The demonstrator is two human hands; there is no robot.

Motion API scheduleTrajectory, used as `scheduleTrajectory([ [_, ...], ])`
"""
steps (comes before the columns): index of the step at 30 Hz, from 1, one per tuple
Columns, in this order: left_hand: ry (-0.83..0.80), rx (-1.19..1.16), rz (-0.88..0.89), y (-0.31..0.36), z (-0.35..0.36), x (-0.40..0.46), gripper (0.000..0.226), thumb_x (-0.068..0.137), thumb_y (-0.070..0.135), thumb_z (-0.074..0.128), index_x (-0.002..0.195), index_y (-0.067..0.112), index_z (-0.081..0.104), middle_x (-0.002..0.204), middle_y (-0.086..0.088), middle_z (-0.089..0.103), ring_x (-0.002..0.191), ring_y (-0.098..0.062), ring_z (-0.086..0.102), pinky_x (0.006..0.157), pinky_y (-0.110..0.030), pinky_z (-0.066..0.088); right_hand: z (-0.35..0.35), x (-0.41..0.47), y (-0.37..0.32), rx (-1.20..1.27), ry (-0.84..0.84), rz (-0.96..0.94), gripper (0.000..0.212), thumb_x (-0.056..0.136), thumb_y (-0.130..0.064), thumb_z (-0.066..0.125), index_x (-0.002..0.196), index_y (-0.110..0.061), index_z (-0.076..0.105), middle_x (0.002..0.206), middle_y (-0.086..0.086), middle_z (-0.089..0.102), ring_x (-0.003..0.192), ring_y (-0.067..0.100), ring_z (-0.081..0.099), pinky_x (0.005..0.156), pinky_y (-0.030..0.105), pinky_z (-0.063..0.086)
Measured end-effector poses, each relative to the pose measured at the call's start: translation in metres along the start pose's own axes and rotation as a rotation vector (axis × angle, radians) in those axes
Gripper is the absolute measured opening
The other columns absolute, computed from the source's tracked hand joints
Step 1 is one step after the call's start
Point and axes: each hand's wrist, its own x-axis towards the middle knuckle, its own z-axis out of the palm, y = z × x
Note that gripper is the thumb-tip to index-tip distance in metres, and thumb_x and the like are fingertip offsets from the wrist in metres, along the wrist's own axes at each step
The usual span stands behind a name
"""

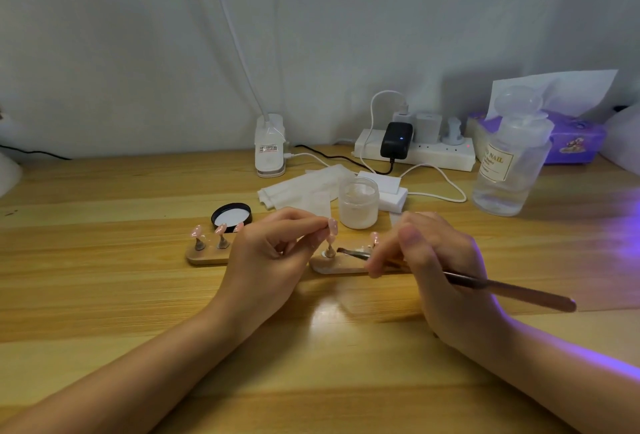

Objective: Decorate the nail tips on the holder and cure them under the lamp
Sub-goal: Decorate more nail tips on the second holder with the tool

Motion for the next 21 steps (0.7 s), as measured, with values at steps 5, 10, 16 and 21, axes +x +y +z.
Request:
scheduleTrajectory([
  [5, 0.005, -0.004, -0.020, 0.0015, 0.0005, -0.0002, 0.017, 0.079, 0.016, 0.060, 0.089, 0.027, 0.069, 0.081, 0.007, 0.068, 0.066, -0.030, 0.059, 0.058, -0.042, 0.044, 0.0013, 0.0056, -0.0042, -0.056, -0.023, -0.003, 0.036, 0.096, -0.044, 0.030, 0.083, -0.029, 0.061, 0.077, -0.026, 0.056, 0.075, 0.004, 0.056, 0.069, 0.027, 0.043],
  [10, 0.023, -0.005, -0.045, 0.0024, 0.0013, -0.0002, 0.018, 0.078, 0.014, 0.062, 0.092, 0.024, 0.069, 0.082, 0.006, 0.068, 0.061, -0.035, 0.055, 0.054, -0.042, 0.042, 0.0012, 0.0022, -0.0004, -0.051, -0.035, -0.008, 0.052, 0.096, -0.043, 0.029, 0.073, -0.017, 0.067, 0.073, -0.023, 0.056, 0.070, -0.001, 0.052, 0.069, 0.025, 0.039],
  [16, 0.017, -0.007, -0.047, 0.0040, 0.0010, -0.0004, 0.018, 0.078, 0.015, 0.061, 0.091, 0.024, 0.069, 0.081, 0.006, 0.068, 0.059, -0.035, 0.053, 0.053, -0.043, 0.040, 0.0013, 0.0043, -0.0025, -0.020, -0.018, 0.047, 0.044, 0.094, -0.051, 0.027, 0.074, -0.032, 0.062, 0.071, -0.019, 0.058, 0.073, 0.006, 0.055, 0.068, 0.032, 0.043],
  [21, 0.015, -0.006, -0.051, 0.0053, 0.0011, 0.0000, 0.020, 0.077, 0.014, 0.062, 0.091, 0.026, 0.068, 0.082, 0.008, 0.069, 0.057, -0.033, 0.052, 0.052, -0.044, 0.040, 0.0015, 0.0030, -0.0008, -0.007, -0.030, 0.034, 0.051, 0.095, -0.050, 0.026, 0.073, -0.025, 0.065, 0.070, -0.018, 0.058, 0.071, 0.004, 0.055, 0.070, 0.030, 0.041],
])
